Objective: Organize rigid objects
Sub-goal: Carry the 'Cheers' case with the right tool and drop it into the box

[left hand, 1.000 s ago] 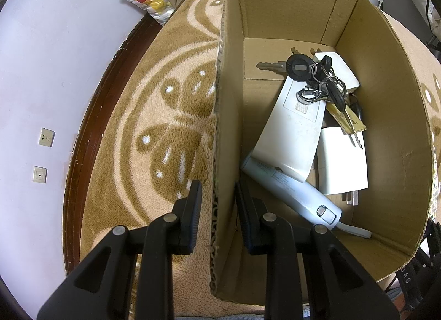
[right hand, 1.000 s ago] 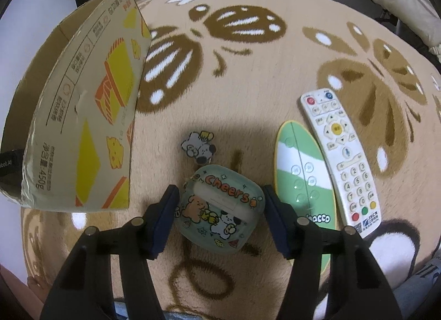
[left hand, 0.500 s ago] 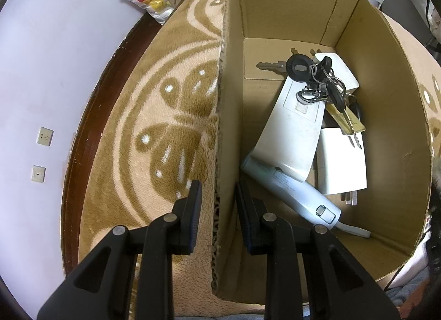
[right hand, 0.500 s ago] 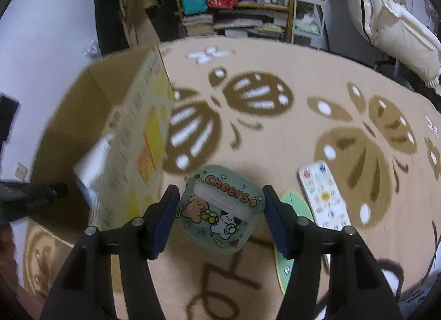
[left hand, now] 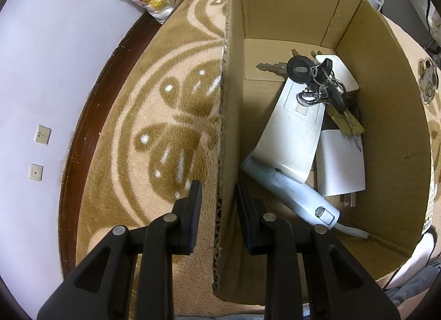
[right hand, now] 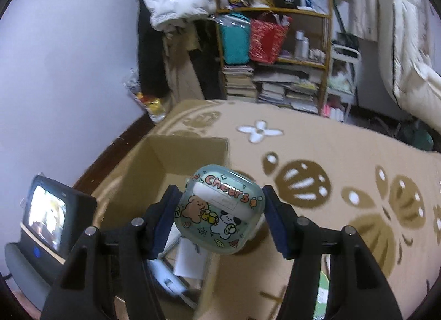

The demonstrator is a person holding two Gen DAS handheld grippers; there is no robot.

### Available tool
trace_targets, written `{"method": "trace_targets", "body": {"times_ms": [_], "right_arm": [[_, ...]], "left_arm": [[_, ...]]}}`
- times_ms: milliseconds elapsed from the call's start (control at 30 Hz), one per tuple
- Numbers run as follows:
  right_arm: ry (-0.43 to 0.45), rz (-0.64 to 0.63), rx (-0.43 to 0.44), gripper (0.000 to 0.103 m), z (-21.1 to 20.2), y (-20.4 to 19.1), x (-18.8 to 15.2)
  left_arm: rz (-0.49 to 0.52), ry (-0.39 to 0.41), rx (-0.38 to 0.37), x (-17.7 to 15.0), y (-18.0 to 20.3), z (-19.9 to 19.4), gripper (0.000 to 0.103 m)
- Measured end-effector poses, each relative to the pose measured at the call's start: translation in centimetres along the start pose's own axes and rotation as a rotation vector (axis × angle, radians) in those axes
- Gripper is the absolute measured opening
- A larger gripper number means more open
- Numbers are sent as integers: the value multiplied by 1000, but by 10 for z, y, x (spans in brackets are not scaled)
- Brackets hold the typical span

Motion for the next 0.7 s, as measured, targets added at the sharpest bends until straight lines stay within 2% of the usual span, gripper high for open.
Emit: {"method": "trace_targets", "body": {"times_ms": [200, 300, 433, 700], "right_arm": [[26, -18, 38, 64, 10, -23, 3], [0, -13, 52, 65, 17, -29, -2], [-49, 56, 73, 65, 27, -24, -14], [-14, 18, 47, 66, 17, -18, -6]], "left_arm": [[-14, -4, -21, 0, -2, 2, 25], [-17, -6, -26, 0, -3, 2, 25], [-19, -6, -30, 0, -2, 2, 25], [-25, -8, -35, 1, -2, 3, 25]]}}
Point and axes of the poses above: each gripper's, at about its wrist camera, not at the fingertips, and z roughly the way its jaws point, y to its right, x to its top, the point moved 8 cm from there along z, roughly the way its jaws point, and after that the axes turned 9 degrees about -z, right-handed, at the moved point
